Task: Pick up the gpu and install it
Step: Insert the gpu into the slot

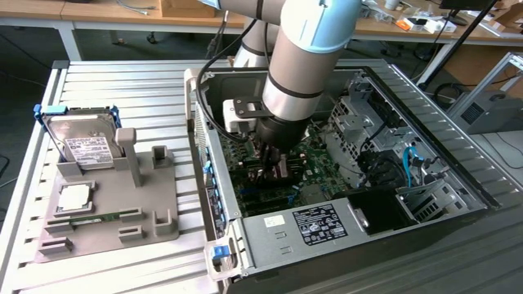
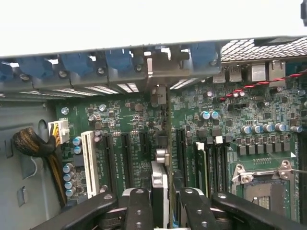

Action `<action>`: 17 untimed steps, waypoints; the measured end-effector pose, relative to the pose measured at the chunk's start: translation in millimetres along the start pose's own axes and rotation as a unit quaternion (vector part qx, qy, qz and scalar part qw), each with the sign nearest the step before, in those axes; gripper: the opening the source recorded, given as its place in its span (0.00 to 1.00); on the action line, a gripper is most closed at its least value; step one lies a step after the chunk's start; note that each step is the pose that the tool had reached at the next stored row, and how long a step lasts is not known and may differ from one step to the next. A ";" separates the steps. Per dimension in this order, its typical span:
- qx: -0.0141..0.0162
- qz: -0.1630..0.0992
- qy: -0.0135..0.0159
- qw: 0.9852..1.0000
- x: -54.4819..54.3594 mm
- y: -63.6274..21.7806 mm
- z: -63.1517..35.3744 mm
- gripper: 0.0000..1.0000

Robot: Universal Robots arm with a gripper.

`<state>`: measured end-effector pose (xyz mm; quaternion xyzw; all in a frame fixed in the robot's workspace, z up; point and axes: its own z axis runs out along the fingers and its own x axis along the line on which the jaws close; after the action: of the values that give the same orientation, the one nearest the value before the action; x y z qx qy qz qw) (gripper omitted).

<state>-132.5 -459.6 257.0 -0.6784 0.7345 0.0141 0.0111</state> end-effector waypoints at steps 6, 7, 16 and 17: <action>-0.001 0.000 -0.012 1.000 0.4 -0.1 -0.2 0.27; -0.001 0.000 -0.013 1.000 0.5 -0.1 -0.3 0.27; 0.002 0.000 0.018 1.000 0.8 -0.1 -1.3 0.27; 0.002 0.000 0.021 1.000 0.7 -0.3 -1.3 0.27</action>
<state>-132.2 -460.4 258.4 -0.6785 0.7346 -0.0011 -0.0028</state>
